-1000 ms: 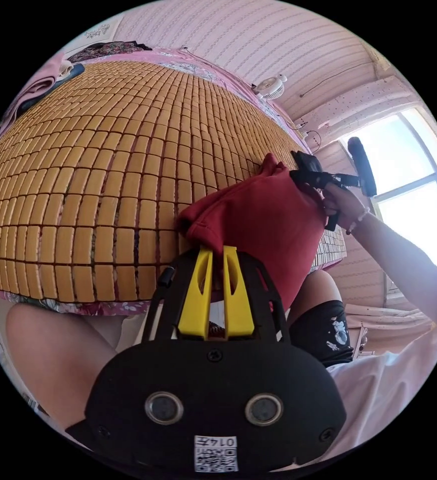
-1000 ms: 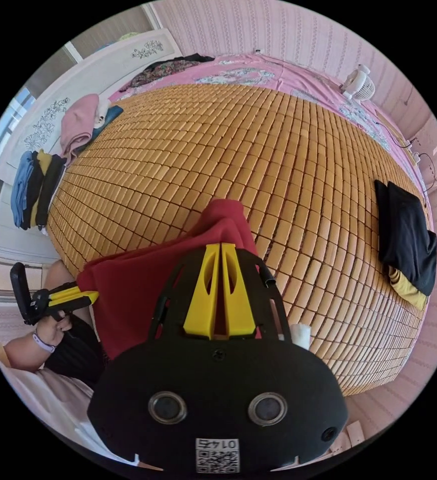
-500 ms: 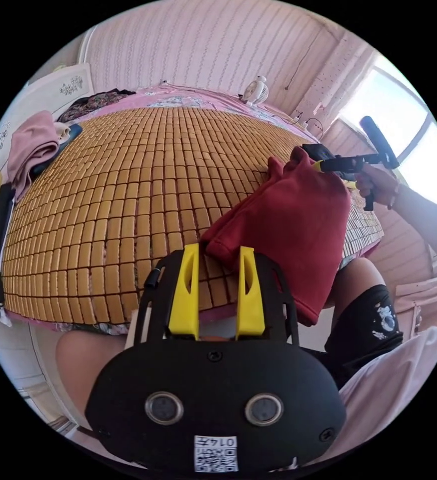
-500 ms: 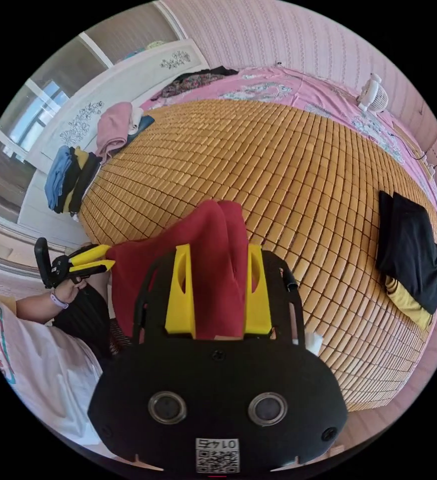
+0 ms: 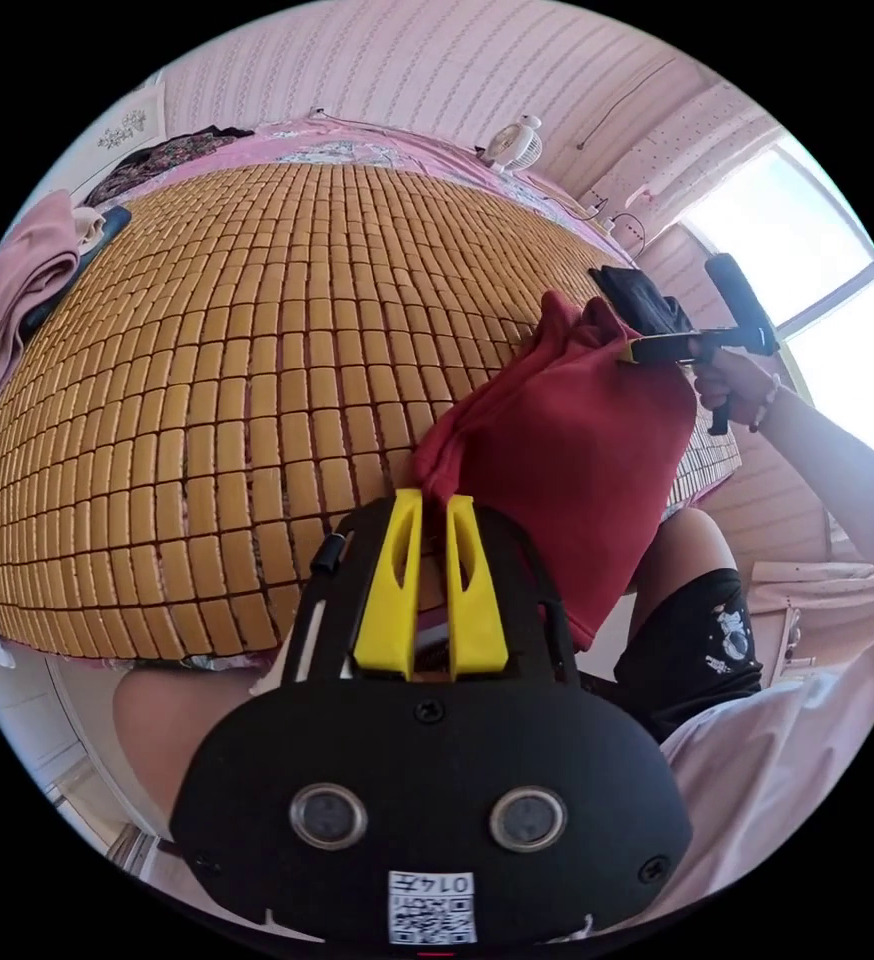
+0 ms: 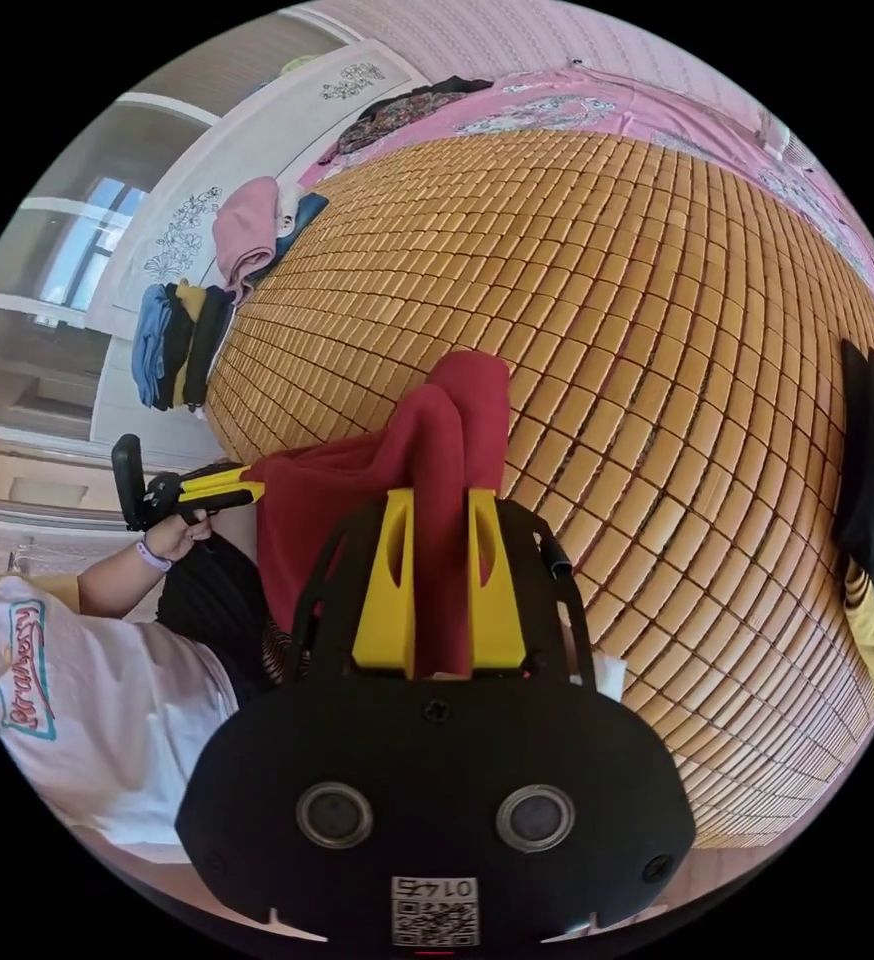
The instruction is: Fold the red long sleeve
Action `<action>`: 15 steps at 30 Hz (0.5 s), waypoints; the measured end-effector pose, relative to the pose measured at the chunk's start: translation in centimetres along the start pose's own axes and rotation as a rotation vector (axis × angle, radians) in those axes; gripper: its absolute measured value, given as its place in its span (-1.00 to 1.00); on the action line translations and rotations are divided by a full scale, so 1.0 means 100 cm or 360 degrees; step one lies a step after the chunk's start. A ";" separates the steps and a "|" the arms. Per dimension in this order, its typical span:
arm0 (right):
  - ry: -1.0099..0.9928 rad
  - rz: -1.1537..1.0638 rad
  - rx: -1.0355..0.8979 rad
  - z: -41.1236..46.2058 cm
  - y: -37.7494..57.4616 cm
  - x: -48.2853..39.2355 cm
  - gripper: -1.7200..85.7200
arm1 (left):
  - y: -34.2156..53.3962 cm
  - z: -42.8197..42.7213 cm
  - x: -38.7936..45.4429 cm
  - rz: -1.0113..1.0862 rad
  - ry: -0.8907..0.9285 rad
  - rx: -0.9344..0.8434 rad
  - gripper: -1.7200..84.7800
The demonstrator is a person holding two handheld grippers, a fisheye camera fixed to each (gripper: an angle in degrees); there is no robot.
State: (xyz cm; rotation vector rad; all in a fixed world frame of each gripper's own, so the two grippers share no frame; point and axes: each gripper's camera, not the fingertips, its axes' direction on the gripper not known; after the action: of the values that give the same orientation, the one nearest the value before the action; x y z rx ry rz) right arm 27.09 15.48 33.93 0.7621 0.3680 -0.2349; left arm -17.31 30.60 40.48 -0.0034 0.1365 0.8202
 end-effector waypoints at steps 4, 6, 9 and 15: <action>-0.0137 -0.0171 0.0282 -0.035 0.052 -0.018 -0.79 | 0.033 -0.050 0.026 0.0114 -0.0039 0.0131 -0.89; -0.0154 -0.0238 0.0370 -0.047 0.074 -0.027 -0.79 | 0.052 -0.081 0.035 0.0154 -0.0008 0.0219 -0.90; -0.0225 -0.0318 0.0460 -0.059 0.101 -0.039 -0.80 | 0.084 -0.133 0.045 0.0200 -0.0003 0.0364 -0.90; -0.0442 -0.0514 0.0597 -0.063 0.098 -0.066 -0.80 | 0.116 -0.225 0.036 0.0184 -0.0122 0.0589 -0.92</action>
State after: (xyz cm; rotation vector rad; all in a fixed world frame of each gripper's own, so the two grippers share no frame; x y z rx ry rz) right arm 22.85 27.33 38.59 1.0219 0.1816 -0.7206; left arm -26.09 39.87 18.29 0.3872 0.2157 0.8993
